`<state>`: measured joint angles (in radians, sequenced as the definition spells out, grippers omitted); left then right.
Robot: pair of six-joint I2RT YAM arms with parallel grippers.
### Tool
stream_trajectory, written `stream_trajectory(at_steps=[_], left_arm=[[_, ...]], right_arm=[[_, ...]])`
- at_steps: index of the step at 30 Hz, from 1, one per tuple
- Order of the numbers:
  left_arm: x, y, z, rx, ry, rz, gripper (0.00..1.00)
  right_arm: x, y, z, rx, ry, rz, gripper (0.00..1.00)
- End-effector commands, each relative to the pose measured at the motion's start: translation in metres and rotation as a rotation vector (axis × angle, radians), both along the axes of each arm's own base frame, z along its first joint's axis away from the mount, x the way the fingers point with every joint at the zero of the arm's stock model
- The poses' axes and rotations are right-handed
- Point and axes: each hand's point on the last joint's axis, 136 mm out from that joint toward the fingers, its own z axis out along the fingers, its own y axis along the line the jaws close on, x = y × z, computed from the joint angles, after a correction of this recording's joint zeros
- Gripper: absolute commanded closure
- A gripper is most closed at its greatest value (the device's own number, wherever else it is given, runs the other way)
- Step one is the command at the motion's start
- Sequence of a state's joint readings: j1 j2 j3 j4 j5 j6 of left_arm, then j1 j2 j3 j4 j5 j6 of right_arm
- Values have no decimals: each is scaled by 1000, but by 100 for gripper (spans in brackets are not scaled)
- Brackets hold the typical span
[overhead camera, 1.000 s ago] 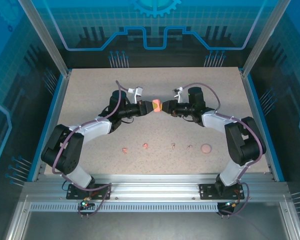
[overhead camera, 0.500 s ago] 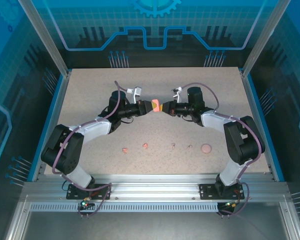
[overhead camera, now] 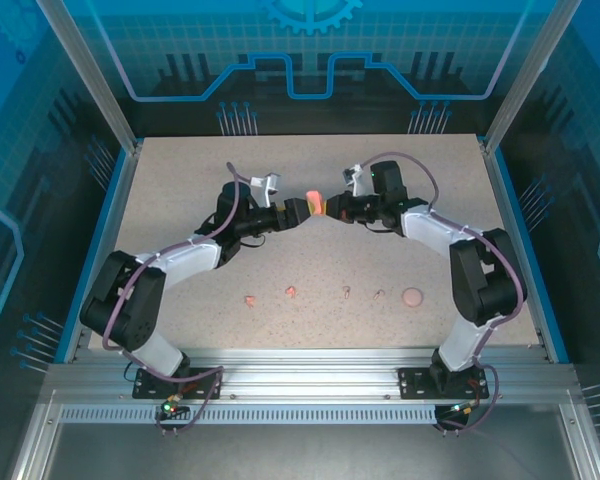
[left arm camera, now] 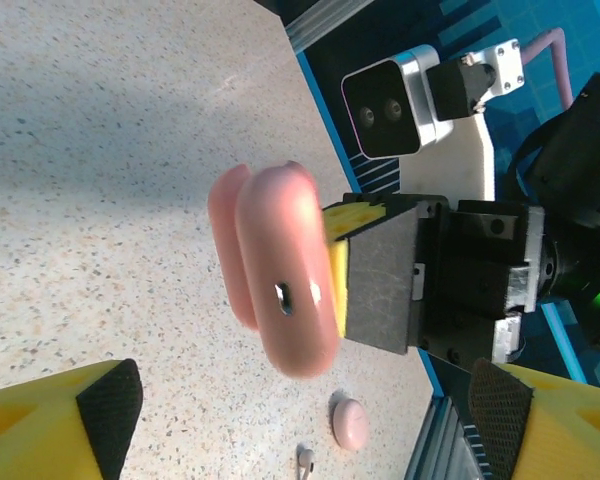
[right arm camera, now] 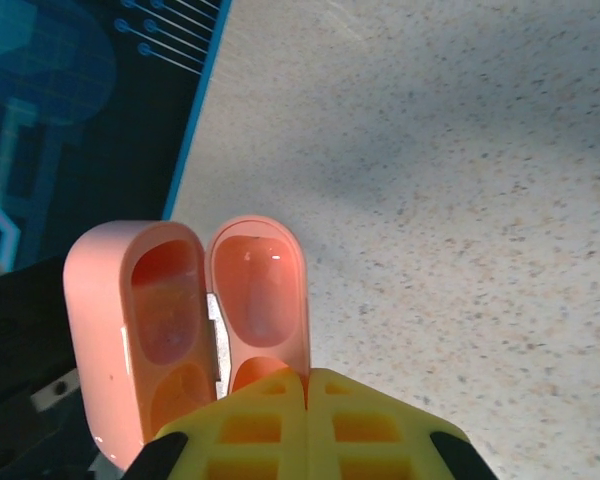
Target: Insert the wireless bluetooth earbuds into the charging case
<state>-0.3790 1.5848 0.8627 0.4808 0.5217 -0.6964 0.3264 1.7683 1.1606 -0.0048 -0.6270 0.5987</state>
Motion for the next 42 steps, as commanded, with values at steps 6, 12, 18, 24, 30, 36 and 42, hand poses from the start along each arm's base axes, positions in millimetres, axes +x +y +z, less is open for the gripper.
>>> stream_trajectory(at_steps=[6, 12, 18, 24, 30, 36, 42], left_arm=[[5, 22, 26, 120, -5, -165, 1], [0, 18, 4, 231, 103, -355, 1], [7, 15, -13, 297, 179, -453, 2], [11, 12, -22, 303, 220, -512, 11], [13, 5, -26, 249, 252, -551, 22], [8, -1, -31, 218, 278, -592, 30], [6, -3, -32, 200, 288, -612, 38]], right_arm=[[21, -8, 5, -274, -184, 145, 100], [23, 0, 0, -414, -273, 293, 100], [19, 5, -15, -497, -287, 366, 100], [16, 7, -21, -510, -291, 391, 100], [10, 14, -15, -516, -313, 420, 100], [9, 22, -4, -506, -335, 436, 100], [10, 27, 2, -508, -348, 446, 100]])
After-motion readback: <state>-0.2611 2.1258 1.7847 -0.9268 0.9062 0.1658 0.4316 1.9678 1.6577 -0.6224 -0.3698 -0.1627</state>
